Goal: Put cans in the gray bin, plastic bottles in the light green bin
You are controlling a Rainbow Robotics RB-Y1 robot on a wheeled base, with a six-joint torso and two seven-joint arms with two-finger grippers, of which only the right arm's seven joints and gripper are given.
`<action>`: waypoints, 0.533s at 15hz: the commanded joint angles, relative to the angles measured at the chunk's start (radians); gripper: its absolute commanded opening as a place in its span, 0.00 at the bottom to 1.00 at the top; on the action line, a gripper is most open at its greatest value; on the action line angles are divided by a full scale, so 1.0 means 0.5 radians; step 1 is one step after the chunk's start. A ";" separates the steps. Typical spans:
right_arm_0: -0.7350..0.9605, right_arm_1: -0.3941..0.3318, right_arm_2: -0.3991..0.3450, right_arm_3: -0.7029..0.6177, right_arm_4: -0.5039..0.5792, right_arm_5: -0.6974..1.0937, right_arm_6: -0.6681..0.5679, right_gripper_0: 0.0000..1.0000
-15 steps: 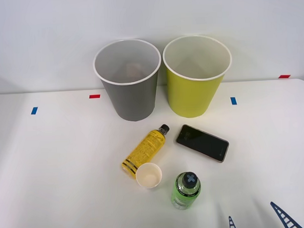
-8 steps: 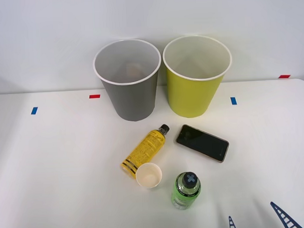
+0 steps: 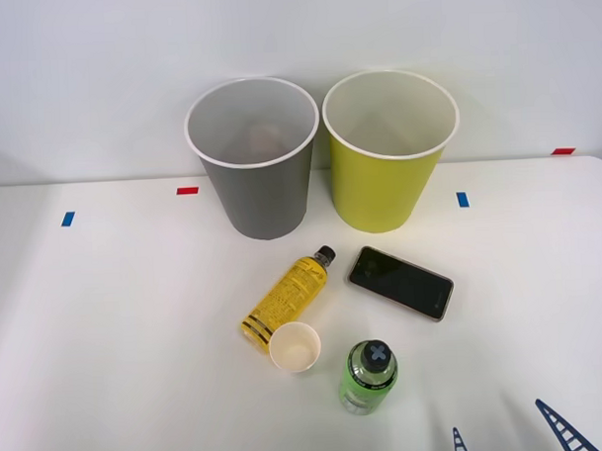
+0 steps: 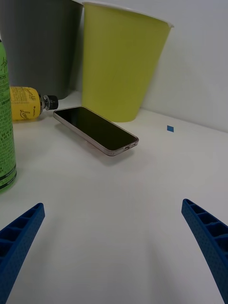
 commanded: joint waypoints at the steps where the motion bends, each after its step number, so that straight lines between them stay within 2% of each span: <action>1: 0.000 0.000 0.000 0.000 0.000 0.000 0.000 1.00; 8: 0.000 0.000 0.000 0.000 0.000 0.000 0.000 1.00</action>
